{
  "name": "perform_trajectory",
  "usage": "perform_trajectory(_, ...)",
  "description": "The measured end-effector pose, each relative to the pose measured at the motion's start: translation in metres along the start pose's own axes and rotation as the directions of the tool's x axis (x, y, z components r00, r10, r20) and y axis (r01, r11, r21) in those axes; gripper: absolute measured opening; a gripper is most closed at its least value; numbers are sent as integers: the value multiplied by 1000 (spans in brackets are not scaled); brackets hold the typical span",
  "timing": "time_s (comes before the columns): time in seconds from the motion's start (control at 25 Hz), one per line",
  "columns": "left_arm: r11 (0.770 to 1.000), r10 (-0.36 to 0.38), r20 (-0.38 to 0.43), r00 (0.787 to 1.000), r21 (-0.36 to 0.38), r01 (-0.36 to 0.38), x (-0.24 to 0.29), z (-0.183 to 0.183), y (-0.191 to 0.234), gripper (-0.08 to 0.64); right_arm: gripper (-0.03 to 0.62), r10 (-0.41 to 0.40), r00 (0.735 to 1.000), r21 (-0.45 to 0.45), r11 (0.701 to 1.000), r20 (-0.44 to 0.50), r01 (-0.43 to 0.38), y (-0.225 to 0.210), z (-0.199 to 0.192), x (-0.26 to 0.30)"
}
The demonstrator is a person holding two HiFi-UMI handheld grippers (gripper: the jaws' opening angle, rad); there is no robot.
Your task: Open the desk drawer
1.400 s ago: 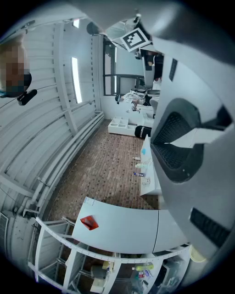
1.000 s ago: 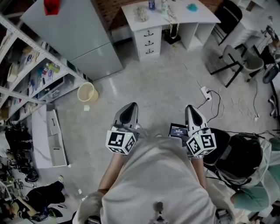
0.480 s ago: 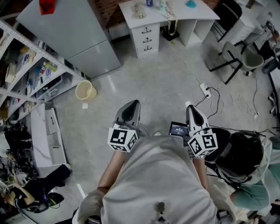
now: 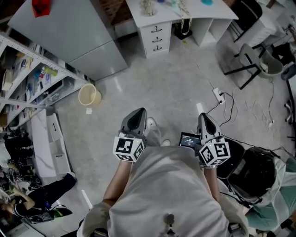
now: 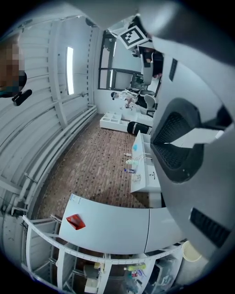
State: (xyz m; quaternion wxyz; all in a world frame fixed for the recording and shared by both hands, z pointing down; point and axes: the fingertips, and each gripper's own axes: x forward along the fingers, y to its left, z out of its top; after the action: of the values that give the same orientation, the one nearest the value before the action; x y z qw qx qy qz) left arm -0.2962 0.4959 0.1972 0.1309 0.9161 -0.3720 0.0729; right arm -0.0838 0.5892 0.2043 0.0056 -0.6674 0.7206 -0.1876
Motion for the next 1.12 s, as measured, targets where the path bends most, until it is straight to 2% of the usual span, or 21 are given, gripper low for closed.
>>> perform_trajectory(0.12, 1000, -11, -7, 1000, -17, 11, 33, 6, 20, 8, 26, -28, 999, -6, 1000, -26, 28, -11, 8, 29)
perform_trajectory(0.32, 997, -72, -9, 997, -31, 72, 96, 21, 39, 8, 26, -72, 996, -89, 994, -57, 67, -28, 34, 80)
perform_trajectory(0.44, 993, -116, 4, 993, -4, 116, 125, 33, 48, 8, 26, -75, 996, -98, 993, -37, 72, -33, 48, 105)
perform_trajectory(0.64, 991, -129, -2, 992, 25, 129, 156, 46, 74, 8, 26, -82, 996, -90, 993, -34, 78, -38, 50, 139)
perform_trajectory(0.8, 991, -132, -36, 991, 19, 132, 181, 45, 84, 8, 26, -73, 995, -103, 992, -73, 65, -52, 52, 164)
perform_trajectory(0.96, 990, -137, -70, 988, 18, 138, 217, 41, 80, 8, 26, -40, 992, -95, 995, -116, 29, -84, 55, 192)
perform_trajectory(1.12, 996, -84, -65, 994, 27, 85, 256, 51, 70, 8, 26, 39, 988, -96, 994, -147, -54, -127, 67, 228)
